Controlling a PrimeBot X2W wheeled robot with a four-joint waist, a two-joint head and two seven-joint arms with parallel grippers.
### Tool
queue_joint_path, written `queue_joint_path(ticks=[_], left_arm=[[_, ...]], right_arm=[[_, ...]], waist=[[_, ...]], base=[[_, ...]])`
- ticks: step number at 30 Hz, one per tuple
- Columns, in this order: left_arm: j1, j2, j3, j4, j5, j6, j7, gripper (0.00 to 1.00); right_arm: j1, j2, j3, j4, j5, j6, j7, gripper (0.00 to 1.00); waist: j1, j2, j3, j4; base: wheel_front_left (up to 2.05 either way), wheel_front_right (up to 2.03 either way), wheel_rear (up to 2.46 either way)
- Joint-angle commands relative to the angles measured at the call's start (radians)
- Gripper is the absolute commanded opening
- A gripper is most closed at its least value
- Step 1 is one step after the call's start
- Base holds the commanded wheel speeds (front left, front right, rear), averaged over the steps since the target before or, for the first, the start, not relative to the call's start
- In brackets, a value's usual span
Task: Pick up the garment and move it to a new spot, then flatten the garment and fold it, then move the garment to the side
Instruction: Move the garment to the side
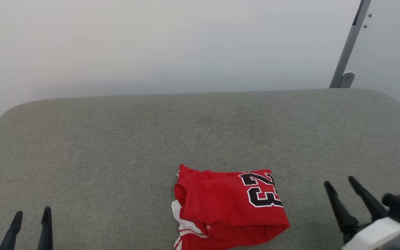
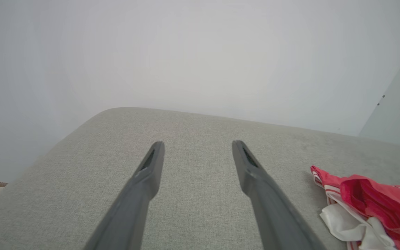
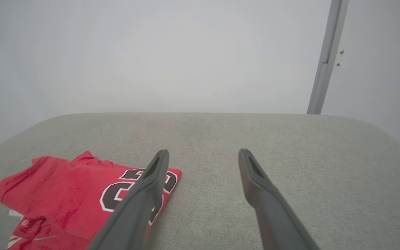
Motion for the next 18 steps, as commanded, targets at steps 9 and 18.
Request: queue_joint_path(ticks=[9,18], left_arm=[[-0.02,0.003,-0.009,0.006,0.004,-0.009,-0.004,1.0],[-0.034,-0.001,-0.041,0.018,0.004,-0.011,0.008,1.0]], right_arm=[[-0.118,-0.044,0.125,0.007,0.134,0.0,0.261,1.0],[-0.227,-0.094,0.184,0.053,0.221,0.0,0.614,1.0]], waist=[[0.0,0.0,0.025,0.036],[0.0,0.0,0.057,0.106]], base=[[0.0,0.0,0.0],[0.0,0.0,0.0]])
